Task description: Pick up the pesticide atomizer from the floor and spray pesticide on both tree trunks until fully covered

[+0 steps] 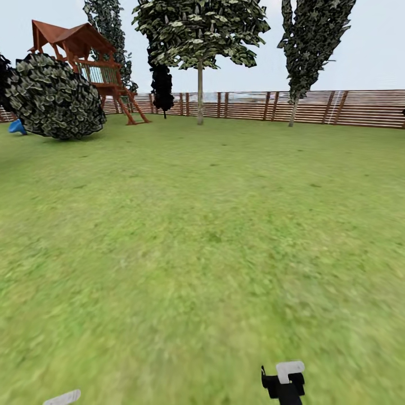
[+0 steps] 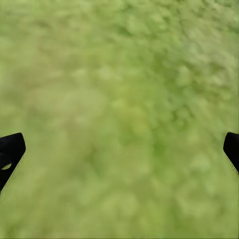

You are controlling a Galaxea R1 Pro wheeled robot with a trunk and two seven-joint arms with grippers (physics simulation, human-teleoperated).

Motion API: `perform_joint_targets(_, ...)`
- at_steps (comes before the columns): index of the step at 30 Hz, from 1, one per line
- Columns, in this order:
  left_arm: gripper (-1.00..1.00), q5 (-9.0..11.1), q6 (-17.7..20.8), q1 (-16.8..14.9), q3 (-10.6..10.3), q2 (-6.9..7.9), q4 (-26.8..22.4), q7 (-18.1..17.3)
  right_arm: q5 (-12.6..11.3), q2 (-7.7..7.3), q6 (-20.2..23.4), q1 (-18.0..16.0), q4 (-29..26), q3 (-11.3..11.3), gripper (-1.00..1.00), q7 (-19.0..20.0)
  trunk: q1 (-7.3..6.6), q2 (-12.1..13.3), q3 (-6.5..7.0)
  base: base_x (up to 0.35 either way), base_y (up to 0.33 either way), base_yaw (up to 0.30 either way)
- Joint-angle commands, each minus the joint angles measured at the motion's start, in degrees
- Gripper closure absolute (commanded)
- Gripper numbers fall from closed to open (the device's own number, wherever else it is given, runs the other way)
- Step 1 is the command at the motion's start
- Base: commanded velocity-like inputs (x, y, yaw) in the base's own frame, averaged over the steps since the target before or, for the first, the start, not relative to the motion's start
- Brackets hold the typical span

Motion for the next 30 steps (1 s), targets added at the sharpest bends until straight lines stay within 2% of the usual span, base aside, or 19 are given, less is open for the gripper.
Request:
perform_joint_targets(1, 1.00, -0.3, -0.2, 0.0, 0.5, 0.01, 0.0, -0.3, 0.6, 0.03, -0.1, 0.0, 0.1, -0.3, -1.00, -0.4, 0.03, 0.0, -0.05, 0.336, 0.000, 0.000)
perform_joint_targets(22, 1.00, -0.3, -0.2, 0.0, 0.5, 0.01, 0.0, -0.3, 0.5, 0.11, -0.1, 0.0, 0.0, -0.3, -1.00, -0.4, 0.03, 0.0, -0.05, 0.336, 0.000, 0.000)
perform_joint_targets(30, 1.00, -0.3, -0.2, 0.0, 0.5, 0.01, 0.0, -0.3, 0.5, 0.11, -0.1, 0.0, 0.0, -0.3, -1.00, -0.4, 0.03, 0.0, -0.37, 0.337, 0.000, -0.089)
